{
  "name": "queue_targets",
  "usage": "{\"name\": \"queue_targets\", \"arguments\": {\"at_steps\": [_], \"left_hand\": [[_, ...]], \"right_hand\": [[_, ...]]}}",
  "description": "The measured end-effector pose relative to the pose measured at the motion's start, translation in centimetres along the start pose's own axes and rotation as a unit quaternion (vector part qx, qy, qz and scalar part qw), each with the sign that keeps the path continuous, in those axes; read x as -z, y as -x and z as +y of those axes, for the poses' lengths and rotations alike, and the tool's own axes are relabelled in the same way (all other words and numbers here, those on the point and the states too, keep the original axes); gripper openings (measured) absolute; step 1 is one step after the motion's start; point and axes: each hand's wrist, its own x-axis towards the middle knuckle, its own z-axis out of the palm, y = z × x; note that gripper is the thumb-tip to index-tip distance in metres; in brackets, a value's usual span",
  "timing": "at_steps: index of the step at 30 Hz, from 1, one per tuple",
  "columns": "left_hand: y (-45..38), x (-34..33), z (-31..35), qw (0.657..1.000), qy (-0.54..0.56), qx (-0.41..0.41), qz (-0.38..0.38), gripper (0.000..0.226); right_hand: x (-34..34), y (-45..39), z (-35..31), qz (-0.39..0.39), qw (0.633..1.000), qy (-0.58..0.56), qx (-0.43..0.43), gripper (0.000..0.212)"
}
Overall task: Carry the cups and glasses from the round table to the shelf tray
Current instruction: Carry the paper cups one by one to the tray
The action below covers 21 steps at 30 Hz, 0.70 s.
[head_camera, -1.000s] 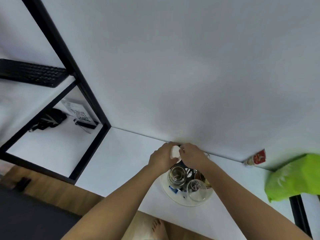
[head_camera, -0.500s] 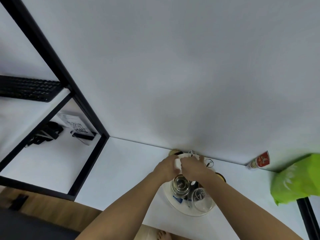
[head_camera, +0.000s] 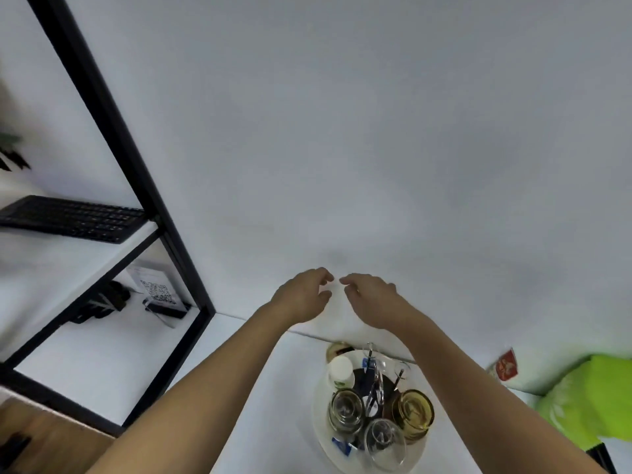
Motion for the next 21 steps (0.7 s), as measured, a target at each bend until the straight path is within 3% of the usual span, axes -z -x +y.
{"name": "queue_targets", "arguments": {"at_steps": [4, 8, 15, 21], "left_hand": [[2.2, 7.6, 3.3, 0.982, 0.031, -0.072, 0.172, 0.037], [5.3, 12.3, 5.3, 0.942, 0.035, -0.113, 0.313, 0.045], [10.3, 13.6, 6.3, 0.93, -0.014, -0.079, 0.358, 0.043], [17.3, 12.8, 8.1, 0.914, -0.043, -0.018, 0.404, 0.043]], "right_hand": [[6.7, 2.1, -3.5, 0.177, 0.96, -0.179, 0.121, 0.03], [11.4, 5.2, -7.0, 0.277, 0.914, -0.219, 0.201, 0.025], [11.4, 6.9, -9.2, 0.24, 0.899, -0.243, 0.273, 0.025], [9.7, 9.6, -10.5, 0.16, 0.878, -0.3, 0.336, 0.021]]}}
